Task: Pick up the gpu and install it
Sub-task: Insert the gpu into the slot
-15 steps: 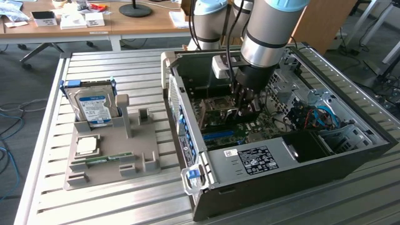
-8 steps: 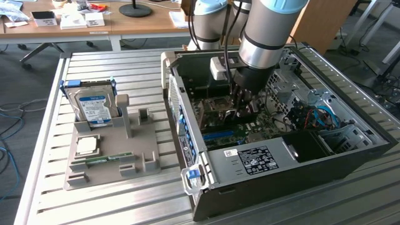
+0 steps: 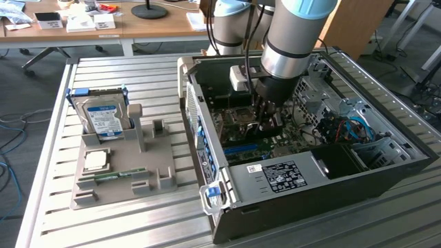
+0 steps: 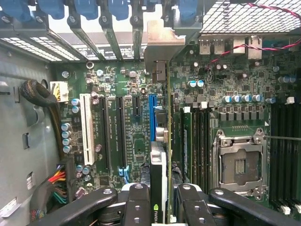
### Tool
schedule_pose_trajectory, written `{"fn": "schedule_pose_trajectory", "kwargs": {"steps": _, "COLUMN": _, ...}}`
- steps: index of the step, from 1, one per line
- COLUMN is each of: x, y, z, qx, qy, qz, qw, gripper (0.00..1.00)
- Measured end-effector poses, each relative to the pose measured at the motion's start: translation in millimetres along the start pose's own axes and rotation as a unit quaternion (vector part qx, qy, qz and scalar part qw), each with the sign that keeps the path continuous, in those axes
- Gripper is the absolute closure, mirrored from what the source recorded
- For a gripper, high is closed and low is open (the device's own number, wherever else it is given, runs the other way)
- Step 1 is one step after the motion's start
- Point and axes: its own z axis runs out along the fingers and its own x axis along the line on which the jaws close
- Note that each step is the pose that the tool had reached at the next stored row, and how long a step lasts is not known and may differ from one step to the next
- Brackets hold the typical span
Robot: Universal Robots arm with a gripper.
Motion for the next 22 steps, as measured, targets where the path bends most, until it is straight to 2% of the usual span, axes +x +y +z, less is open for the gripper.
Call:
{"fn": "schedule_pose_trajectory", "kwargs": {"steps": 12, "x": 2.6, "y": 0.6, "z": 3.1, "qx": 0.0, "qy": -0.0001, "qz": 0.0, "qw": 1.0, "gripper": 0.73}}
{"fn": "schedule_pose_trajectory", "kwargs": {"steps": 22, "x": 3.2, "y": 6.4, "z": 3.0, "qx": 0.0005, "qy": -0.0002, "qz": 0.0, "qw": 1.0, "gripper": 0.73}}
